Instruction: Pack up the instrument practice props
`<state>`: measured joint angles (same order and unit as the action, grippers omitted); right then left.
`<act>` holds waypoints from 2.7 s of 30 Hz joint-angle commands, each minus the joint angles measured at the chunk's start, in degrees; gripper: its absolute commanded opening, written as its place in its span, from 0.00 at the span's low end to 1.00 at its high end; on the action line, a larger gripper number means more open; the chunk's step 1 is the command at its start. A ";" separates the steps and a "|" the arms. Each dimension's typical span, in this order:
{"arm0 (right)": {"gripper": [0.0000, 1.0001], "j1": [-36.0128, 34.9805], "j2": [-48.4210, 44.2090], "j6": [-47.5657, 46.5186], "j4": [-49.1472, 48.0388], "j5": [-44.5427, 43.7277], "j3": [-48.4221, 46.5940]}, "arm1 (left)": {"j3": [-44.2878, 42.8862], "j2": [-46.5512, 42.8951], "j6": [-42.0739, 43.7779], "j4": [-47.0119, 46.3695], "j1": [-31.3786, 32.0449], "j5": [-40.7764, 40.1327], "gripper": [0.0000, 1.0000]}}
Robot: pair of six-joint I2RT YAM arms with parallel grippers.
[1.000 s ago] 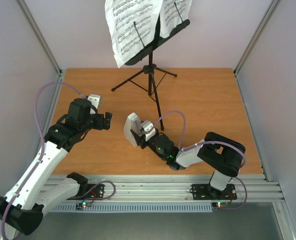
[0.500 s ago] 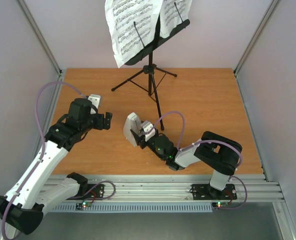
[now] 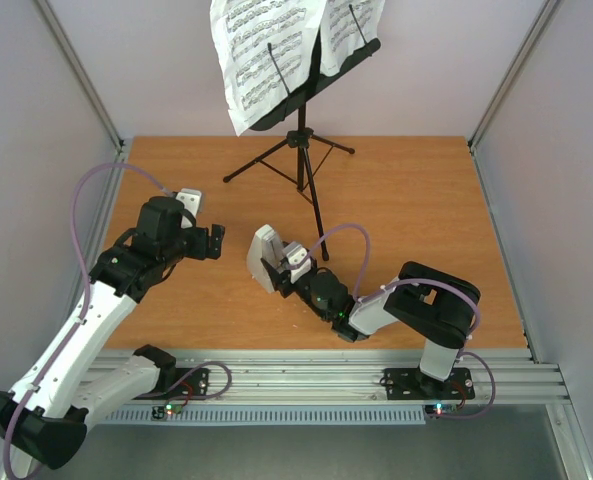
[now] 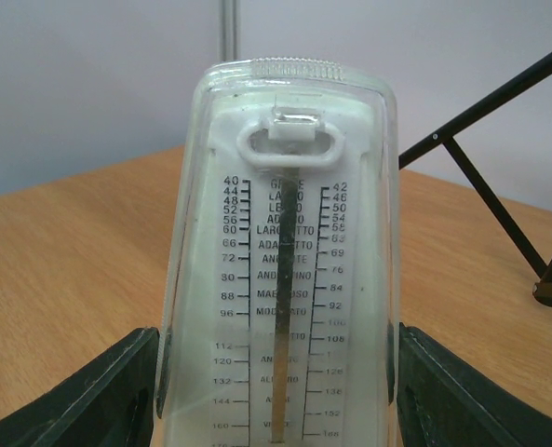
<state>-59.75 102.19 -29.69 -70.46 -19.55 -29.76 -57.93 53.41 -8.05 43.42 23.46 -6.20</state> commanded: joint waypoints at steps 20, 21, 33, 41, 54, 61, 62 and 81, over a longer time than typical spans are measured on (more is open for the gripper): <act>0.59 -0.55 -0.01 -0.99 -1.68 -0.06 1.46 | 0.27 0.29 1.06 -1.94 -0.26 0.48 0.99; 0.59 -0.55 0.09 -0.84 -1.56 0.23 1.46 | 0.25 0.29 1.03 -1.97 -0.26 0.48 0.99; 0.59 -0.55 2.02 -0.10 1.07 0.48 -0.24 | 0.19 0.38 1.08 -1.95 -0.26 0.92 0.99; 0.60 -0.55 2.68 0.07 1.85 -0.31 -0.31 | 0.19 0.47 0.99 -1.94 -0.24 1.18 0.99; 0.87 -0.55 -0.91 -0.76 5.95 0.26 -0.17 | 0.10 0.54 0.99 -1.85 -0.26 1.36 0.99; 0.99 -0.55 -6.91 -0.34 9.00 0.60 2.15 | 0.18 0.23 0.94 -1.87 -0.26 1.02 0.99; 0.99 -0.55 -8.09 -0.43 9.60 0.75 2.61 | 0.18 0.13 0.98 -1.85 -0.24 1.01 0.99; 0.98 -0.46 -50.98 4.46 57.04 -1.78 6.28 | 3.29 1.26 -10.53 -21.39 2.75 28.27 0.99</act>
<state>-59.83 55.90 -27.00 -26.68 -18.20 -22.04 -57.34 52.40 -12.67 36.23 24.14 10.11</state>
